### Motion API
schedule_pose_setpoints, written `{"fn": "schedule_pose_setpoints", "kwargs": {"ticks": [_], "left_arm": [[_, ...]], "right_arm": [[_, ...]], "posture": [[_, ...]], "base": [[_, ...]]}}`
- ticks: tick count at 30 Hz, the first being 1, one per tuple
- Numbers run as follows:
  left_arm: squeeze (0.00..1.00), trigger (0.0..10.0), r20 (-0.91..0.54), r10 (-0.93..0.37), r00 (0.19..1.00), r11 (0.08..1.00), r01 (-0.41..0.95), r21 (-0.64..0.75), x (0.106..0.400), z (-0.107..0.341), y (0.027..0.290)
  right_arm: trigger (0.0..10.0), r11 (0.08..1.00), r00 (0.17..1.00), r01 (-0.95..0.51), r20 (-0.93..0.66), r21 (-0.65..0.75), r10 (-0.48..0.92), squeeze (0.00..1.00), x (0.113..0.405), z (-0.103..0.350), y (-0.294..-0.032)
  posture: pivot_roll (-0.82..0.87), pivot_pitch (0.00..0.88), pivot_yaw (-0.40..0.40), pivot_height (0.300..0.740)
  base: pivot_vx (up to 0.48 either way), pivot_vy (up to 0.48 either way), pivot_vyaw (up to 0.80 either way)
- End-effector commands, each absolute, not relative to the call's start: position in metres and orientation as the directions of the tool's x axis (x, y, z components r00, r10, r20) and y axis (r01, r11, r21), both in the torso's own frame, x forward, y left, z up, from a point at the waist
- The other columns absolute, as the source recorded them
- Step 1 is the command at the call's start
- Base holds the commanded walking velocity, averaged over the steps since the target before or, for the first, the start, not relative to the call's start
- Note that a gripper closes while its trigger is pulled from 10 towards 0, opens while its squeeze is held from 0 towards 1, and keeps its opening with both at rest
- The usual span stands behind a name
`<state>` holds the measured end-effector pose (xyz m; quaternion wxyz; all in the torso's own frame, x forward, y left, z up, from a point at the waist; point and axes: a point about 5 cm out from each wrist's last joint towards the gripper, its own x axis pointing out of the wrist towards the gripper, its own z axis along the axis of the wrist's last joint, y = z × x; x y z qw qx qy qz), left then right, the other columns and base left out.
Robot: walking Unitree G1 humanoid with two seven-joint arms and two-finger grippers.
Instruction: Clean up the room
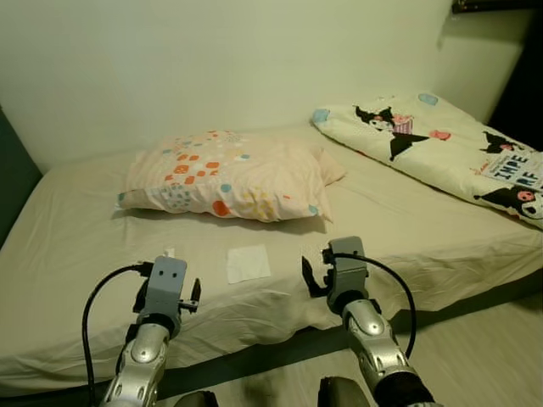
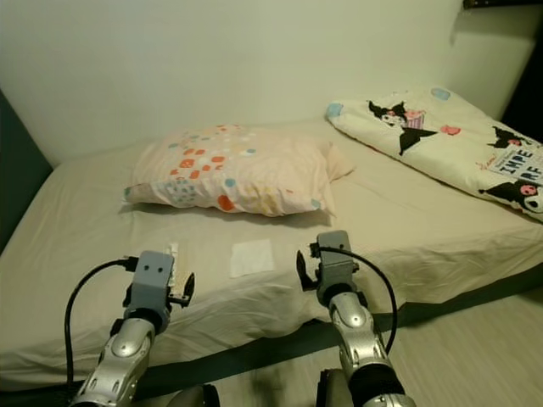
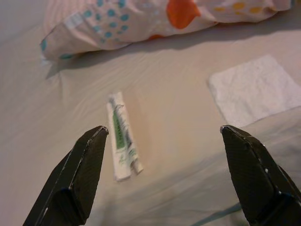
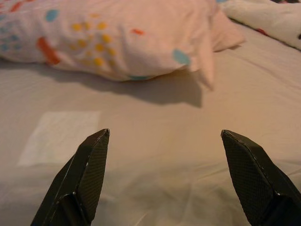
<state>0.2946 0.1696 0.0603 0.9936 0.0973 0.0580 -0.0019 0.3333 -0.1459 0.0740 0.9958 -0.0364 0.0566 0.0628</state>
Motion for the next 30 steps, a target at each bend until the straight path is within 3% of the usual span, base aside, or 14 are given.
{"fn": "schedule_pose_setpoints", "kwargs": {"ticks": [1, 9, 10, 18, 27, 30], "left_arm": [[0.00, 10.0, -0.118, 0.041, 0.992, 0.978, -0.016, 0.207, 0.298, 0.064, 0.179], [0.00, 10.0, -0.104, 0.056, 0.993, 0.975, -0.032, 0.220, 0.300, 0.073, 0.195], [0.00, 10.0, -0.101, 0.052, 0.993, 0.975, -0.029, 0.222, 0.296, 0.075, 0.201], [0.00, 10.0, -0.051, 0.023, 0.998, 0.979, -0.012, 0.202, 0.281, 0.092, 0.220], [0.00, 10.0, 0.072, -0.018, 0.997, 0.987, 0.006, 0.158, 0.267, 0.120, 0.227], [0.00, 10.0, 0.102, -0.037, 0.994, 0.988, 0.020, 0.155, 0.255, 0.131, 0.229]], "right_arm": [[10.0, 0.989, 0.981, -0.138, -0.142, -0.049, 0.130, 0.00, 0.338, 0.075, -0.144], [10.0, 0.981, 0.972, -0.171, -0.177, -0.089, 0.153, 0.00, 0.361, 0.092, -0.146], [10.0, 0.980, 0.970, -0.177, -0.182, -0.090, 0.159, 0.00, 0.367, 0.099, -0.146], [10.0, 0.965, 0.963, -0.229, -0.173, -0.129, 0.206, 0.00, 0.386, 0.126, -0.140], [10.0, 0.959, 0.963, -0.253, -0.125, -0.129, 0.238, 0.00, 0.396, 0.146, -0.133], [10.0, 0.935, 0.937, -0.344, -0.100, -0.090, 0.335, 0.00, 0.397, 0.151, -0.118]], "posture": [[-0.01, 0.079, 0.021, 0.586], [0.01, 0.185, -0.006, 0.551], [0.03, 0.229, -0.017, 0.551], [0.06, 0.317, -0.046, 0.546], [0.08, 0.365, -0.070, 0.527], [0.10, 0.381, -0.085, 0.527]], "base": [[0.000, 0.000, 0.00], [0.000, 0.000, 0.00], [0.000, 0.000, 0.00], [0.000, 0.000, 0.00], [0.000, 0.000, 0.00], [0.000, 0.000, 0.00]]}}
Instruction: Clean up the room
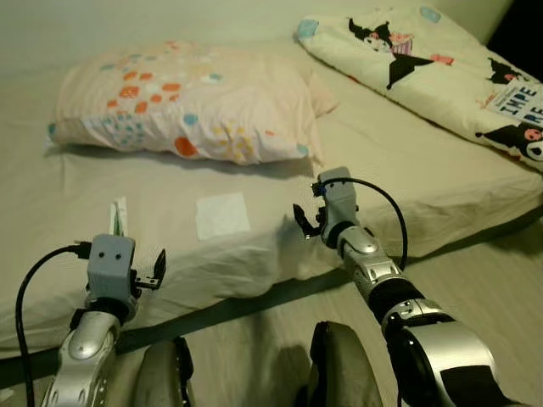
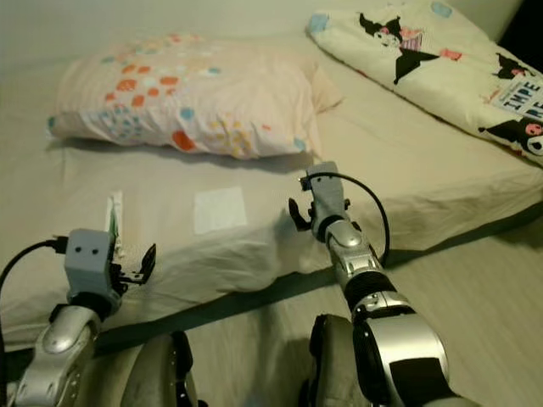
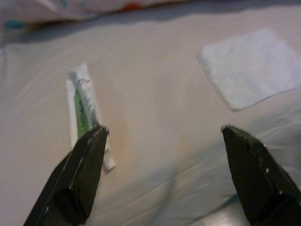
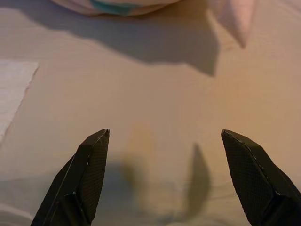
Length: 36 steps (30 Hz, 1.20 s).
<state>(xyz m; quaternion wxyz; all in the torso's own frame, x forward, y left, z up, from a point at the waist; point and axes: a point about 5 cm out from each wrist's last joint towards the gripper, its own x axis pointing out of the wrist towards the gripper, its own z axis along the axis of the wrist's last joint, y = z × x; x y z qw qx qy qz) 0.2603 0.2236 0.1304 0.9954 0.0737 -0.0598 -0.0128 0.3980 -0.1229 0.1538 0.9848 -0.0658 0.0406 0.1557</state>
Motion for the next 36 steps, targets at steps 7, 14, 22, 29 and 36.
{"fn": "schedule_pose_setpoints", "kwargs": {"ticks": [7, 14, 22, 29, 36], "left_arm": [[0.00, 10.0, 0.090, -0.050, 0.995, 0.985, 0.034, 0.171, 0.244, 0.135, 0.229], [0.00, 10.0, 0.057, -0.245, 0.968, 0.967, 0.240, 0.083, 0.251, 0.133, 0.190], [1.00, 10.0, -0.005, -0.256, 0.967, 0.966, 0.256, 0.036, 0.294, 0.120, 0.161], [1.00, 10.0, -0.040, -0.234, 0.971, 0.972, 0.233, -0.030, 0.344, 0.121, 0.130], [1.00, 10.0, -0.052, -0.213, 0.976, 0.977, 0.213, 0.009, 0.363, 0.128, 0.120]], "right_arm": [[10.0, 0.894, 0.894, -0.445, -0.086, -0.057, 0.440, 0.00, 0.394, 0.153, -0.096], [10.0, 0.921, 0.929, -0.370, -0.042, -0.119, 0.368, 0.00, 0.394, 0.154, -0.098], [10.0, 0.978, 0.984, -0.172, 0.030, -0.117, 0.177, 0.00, 0.391, 0.153, -0.147], [10.0, 0.988, 0.984, -0.093, 0.142, -0.124, 0.110, 0.00, 0.364, 0.150, -0.179], [10.0, 0.987, 0.983, -0.066, 0.158, -0.148, 0.089, 0.00, 0.344, 0.143, -0.187]], "posture": [[0.11, 0.387, -0.093, 0.527], [0.08, 0.354, -0.084, 0.527], [-0.01, 0.335, -0.022, 0.527], [-0.08, 0.339, 0.073, 0.527], [-0.12, 0.360, 0.119, 0.527]], "base": [[0.000, 0.000, 0.00], [0.000, 0.000, 0.00], [0.000, 0.000, 0.00], [0.000, 0.000, 0.00], [0.000, 0.000, 0.00]]}}
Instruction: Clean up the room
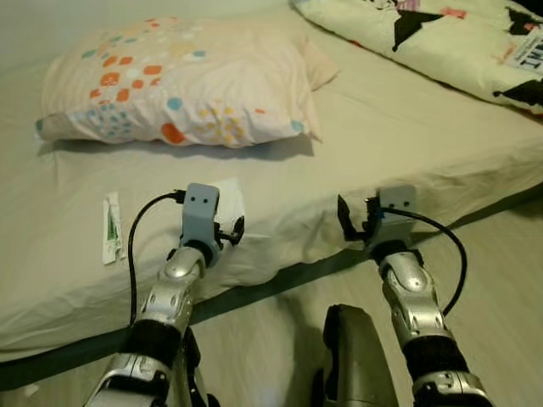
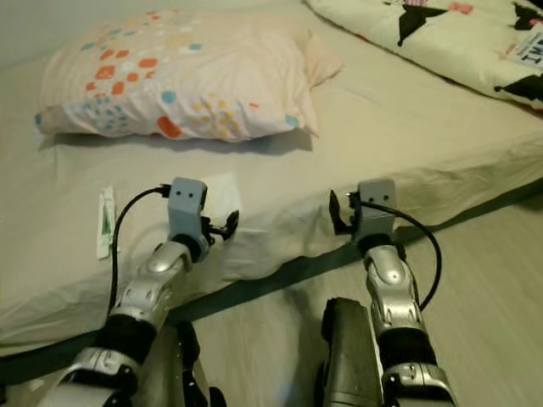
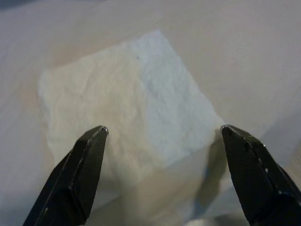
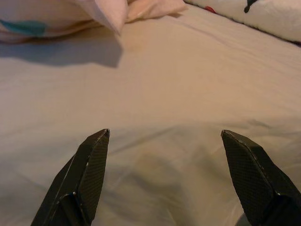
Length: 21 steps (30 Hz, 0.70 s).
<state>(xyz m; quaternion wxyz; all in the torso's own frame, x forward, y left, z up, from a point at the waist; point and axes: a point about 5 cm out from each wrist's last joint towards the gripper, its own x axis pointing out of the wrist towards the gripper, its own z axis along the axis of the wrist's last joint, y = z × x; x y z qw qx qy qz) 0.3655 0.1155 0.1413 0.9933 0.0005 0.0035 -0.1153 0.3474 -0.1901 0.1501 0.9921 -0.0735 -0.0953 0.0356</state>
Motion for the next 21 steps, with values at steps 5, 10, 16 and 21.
{"fn": "schedule_pose_setpoints", "kwargs": {"ticks": [5, 10, 16, 21], "left_arm": [[1.00, 10.0, -0.061, -0.176, 0.982, 0.983, 0.178, 0.034, 0.372, 0.131, 0.119], [0.83, 10.0, -0.103, -0.128, 0.986, 0.984, 0.139, 0.114, 0.379, 0.125, 0.123], [0.00, 1.5, -0.201, -0.134, 0.970, 0.975, 0.165, 0.146, 0.378, 0.111, 0.127], [0.00, 0.0, -0.206, -0.156, 0.966, 0.977, 0.183, 0.114, 0.378, 0.109, 0.129]], "right_arm": [[10.0, 0.989, 0.986, -0.035, 0.158, -0.144, 0.057, 0.00, 0.336, 0.140, -0.190], [10.0, 0.990, 0.989, -0.028, 0.141, -0.138, 0.048, 0.00, 0.329, 0.142, -0.187], [10.0, 0.990, 0.991, -0.053, 0.116, -0.133, 0.069, 0.00, 0.325, 0.143, -0.179], [10.0, 0.989, 0.991, -0.059, 0.110, -0.133, 0.074, 0.00, 0.327, 0.144, -0.176]], "posture": [[-0.14, 0.378, 0.140, 0.527], [-0.14, 0.388, 0.139, 0.527], [-0.13, 0.387, 0.122, 0.527], [-0.12, 0.388, 0.117, 0.527]], "base": [[0.000, 0.000, 0.00], [0.000, 0.000, 0.00], [0.000, 0.000, 0.00], [0.000, 0.000, 0.00]]}}
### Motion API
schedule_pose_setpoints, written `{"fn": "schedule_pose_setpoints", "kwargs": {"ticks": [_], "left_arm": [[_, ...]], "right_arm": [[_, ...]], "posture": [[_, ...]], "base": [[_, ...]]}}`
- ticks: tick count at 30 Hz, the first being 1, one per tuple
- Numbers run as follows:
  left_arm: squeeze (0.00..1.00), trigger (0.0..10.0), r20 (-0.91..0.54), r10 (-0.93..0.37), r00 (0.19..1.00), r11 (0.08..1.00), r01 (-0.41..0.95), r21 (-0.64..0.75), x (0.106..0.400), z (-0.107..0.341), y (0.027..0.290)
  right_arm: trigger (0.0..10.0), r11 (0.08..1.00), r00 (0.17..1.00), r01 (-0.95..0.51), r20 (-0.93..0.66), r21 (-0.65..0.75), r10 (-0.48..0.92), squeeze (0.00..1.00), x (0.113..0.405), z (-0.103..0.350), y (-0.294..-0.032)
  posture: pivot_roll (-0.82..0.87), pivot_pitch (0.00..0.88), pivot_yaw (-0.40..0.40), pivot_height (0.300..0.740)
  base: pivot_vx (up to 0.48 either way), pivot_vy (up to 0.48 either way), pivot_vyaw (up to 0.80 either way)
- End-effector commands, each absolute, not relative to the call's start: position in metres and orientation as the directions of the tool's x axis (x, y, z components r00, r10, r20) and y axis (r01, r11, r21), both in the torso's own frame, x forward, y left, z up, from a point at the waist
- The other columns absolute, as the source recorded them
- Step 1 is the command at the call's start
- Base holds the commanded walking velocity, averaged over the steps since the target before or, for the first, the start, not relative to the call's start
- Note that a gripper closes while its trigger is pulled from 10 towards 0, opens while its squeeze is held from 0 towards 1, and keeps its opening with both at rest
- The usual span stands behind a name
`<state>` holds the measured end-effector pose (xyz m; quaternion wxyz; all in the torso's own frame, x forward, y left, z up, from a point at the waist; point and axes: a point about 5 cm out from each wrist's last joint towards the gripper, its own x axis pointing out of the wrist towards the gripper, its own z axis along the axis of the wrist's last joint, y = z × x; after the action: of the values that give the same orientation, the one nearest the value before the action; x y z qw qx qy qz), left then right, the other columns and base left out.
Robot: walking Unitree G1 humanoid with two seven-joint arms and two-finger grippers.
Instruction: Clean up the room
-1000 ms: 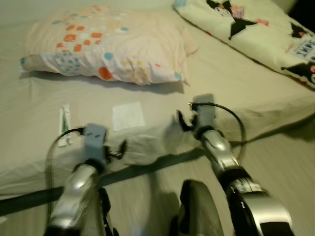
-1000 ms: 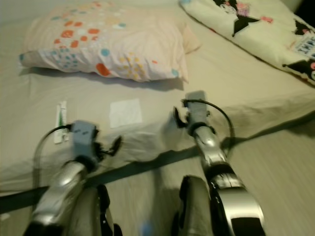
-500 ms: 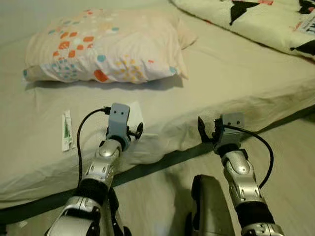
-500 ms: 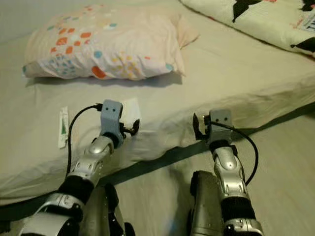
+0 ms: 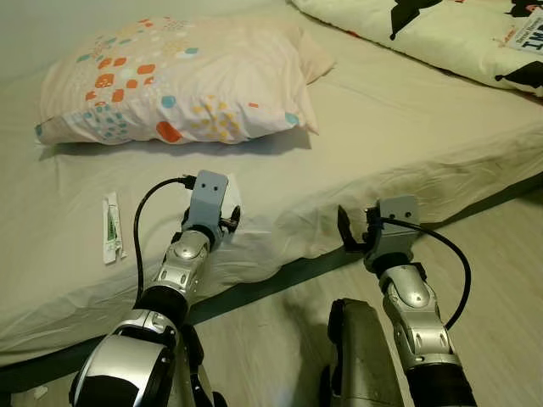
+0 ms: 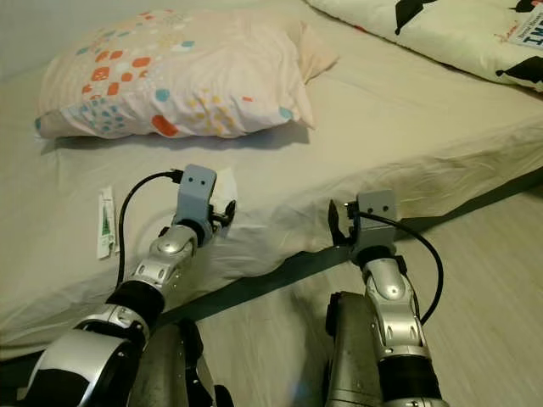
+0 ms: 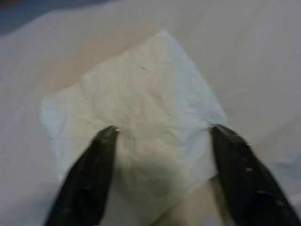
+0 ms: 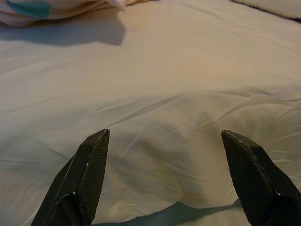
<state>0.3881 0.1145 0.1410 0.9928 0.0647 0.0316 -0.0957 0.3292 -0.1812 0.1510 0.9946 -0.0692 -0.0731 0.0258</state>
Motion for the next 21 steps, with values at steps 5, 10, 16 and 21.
{"fn": "schedule_pose_setpoints", "kwargs": {"ticks": [5, 10, 16, 21], "left_arm": [[0.00, 0.0, -0.197, -0.187, 0.962, 0.972, 0.210, 0.104, 0.378, 0.109, 0.127], [0.00, 0.0, -0.184, -0.208, 0.961, 0.971, 0.226, 0.084, 0.379, 0.111, 0.127], [0.00, 0.0, -0.178, -0.208, 0.962, 0.972, 0.224, 0.074, 0.380, 0.112, 0.131], [0.00, 0.0, -0.115, -0.223, 0.968, 0.974, 0.226, 0.006, 0.384, 0.125, 0.136]], "right_arm": [[10.0, 0.990, 0.992, -0.063, 0.098, -0.129, 0.076, 0.00, 0.327, 0.144, -0.174], [10.0, 0.990, 0.993, -0.066, 0.084, -0.128, 0.078, 0.00, 0.326, 0.144, -0.172], [10.0, 0.991, 0.994, -0.063, 0.080, -0.119, 0.072, 0.00, 0.327, 0.145, -0.171], [10.0, 0.993, 0.994, -0.058, 0.092, -0.103, 0.067, 0.00, 0.330, 0.148, -0.171]], "posture": [[-0.12, 0.388, 0.113, 0.527], [-0.11, 0.385, 0.111, 0.527], [-0.11, 0.379, 0.110, 0.527], [-0.10, 0.364, 0.098, 0.527]], "base": [[0.000, 0.000, 0.00], [0.000, 0.000, 0.00], [0.000, 0.000, 0.00], [0.000, 0.000, 0.00]]}}
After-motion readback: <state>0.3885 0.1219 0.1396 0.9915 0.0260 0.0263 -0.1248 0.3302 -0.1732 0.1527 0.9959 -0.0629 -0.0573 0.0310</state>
